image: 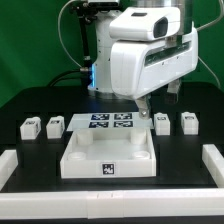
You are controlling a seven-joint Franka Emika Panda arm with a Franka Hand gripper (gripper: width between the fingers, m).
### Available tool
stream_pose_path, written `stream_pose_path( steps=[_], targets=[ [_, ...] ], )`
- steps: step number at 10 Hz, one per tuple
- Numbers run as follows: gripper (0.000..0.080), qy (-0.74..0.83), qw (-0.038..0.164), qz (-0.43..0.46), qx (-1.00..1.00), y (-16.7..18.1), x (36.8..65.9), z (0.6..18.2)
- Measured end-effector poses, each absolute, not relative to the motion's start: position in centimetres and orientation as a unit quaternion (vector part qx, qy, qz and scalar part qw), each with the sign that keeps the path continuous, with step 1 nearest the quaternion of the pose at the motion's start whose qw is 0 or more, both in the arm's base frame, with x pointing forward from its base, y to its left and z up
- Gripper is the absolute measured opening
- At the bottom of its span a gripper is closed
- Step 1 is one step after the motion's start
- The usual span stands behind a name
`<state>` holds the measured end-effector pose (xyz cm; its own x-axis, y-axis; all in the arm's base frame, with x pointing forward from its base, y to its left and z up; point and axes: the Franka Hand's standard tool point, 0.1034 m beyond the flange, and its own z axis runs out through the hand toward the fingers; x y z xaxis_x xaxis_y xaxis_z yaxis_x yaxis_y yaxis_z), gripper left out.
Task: Assemble one leg
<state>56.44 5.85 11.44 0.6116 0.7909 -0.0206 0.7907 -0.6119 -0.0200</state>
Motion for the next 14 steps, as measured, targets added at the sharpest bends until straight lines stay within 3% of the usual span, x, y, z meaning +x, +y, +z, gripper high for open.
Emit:
stream_pose_path(
  steps=[14],
  targets=[
    [0.065,-0.44,0.005,0.014,-0.898,5.85,56.42,11.39]
  ],
)
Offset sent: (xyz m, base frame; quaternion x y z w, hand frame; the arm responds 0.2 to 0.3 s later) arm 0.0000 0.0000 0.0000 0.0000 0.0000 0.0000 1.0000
